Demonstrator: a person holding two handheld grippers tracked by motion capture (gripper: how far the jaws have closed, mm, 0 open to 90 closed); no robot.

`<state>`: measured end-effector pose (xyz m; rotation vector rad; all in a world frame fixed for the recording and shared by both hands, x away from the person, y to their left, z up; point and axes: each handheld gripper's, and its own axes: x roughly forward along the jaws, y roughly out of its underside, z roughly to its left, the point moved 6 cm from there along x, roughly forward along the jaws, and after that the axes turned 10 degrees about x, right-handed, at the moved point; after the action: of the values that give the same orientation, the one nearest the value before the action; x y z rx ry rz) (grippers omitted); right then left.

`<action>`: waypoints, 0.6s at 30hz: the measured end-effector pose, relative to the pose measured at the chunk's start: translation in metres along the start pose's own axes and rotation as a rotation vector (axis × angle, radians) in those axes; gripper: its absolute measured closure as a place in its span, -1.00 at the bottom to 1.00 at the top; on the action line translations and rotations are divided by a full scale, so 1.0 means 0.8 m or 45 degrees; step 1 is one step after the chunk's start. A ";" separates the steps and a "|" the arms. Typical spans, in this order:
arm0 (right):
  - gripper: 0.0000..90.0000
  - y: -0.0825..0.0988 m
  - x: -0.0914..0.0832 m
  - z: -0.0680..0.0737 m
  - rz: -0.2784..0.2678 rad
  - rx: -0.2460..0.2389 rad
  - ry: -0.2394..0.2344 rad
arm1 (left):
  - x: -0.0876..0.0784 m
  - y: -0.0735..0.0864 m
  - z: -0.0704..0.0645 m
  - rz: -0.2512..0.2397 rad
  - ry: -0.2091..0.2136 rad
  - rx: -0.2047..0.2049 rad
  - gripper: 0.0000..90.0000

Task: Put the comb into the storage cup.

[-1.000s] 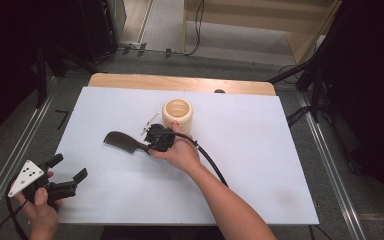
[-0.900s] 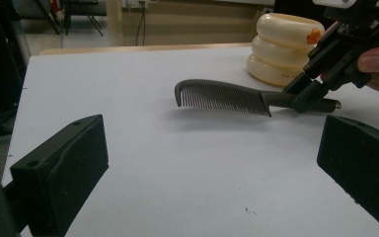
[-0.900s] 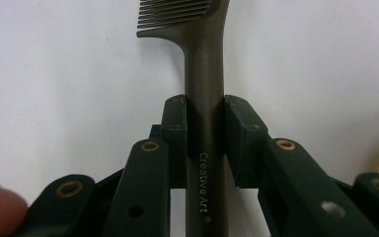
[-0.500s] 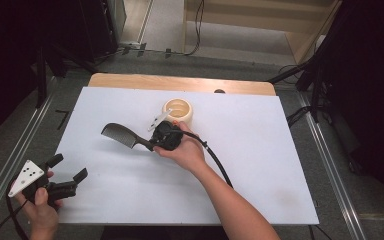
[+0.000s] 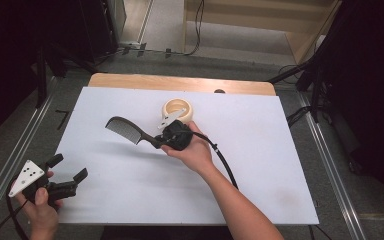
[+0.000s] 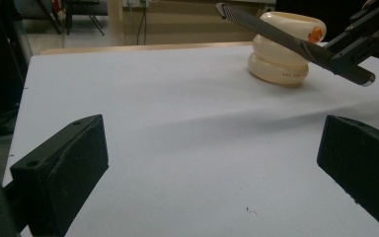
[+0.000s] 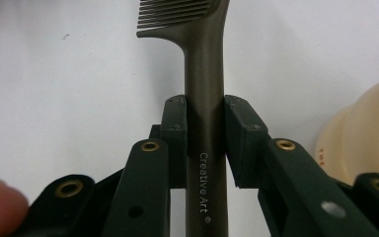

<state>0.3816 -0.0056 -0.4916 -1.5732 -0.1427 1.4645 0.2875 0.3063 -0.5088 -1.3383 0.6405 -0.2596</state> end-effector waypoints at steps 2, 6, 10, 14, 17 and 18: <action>0.57 0.000 -0.004 0.000 -0.017 0.007 0.003 | 0.000 0.000 0.000 0.002 -0.001 0.002 -1.00; 0.57 0.000 -0.012 -0.001 -0.045 0.003 0.006 | 0.000 0.000 0.000 0.002 -0.001 0.002 -1.00; 0.57 0.000 -0.020 -0.001 -0.072 0.005 0.006 | 0.000 0.000 0.000 0.003 0.000 0.004 -1.00; 0.57 0.000 -0.025 -0.001 -0.093 0.000 0.008 | 0.000 0.000 -0.001 0.002 0.002 0.004 -1.00; 0.57 0.001 -0.030 -0.001 -0.106 0.004 0.007 | 0.001 0.000 -0.001 0.002 0.002 0.004 -1.00; 0.57 0.002 -0.031 -0.002 -0.108 -0.002 0.008 | 0.000 0.000 -0.001 0.002 0.002 0.003 -1.00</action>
<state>0.3752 -0.0230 -0.4748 -1.5544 -0.2046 1.3940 0.2876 0.3058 -0.5089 -1.3356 0.6422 -0.2603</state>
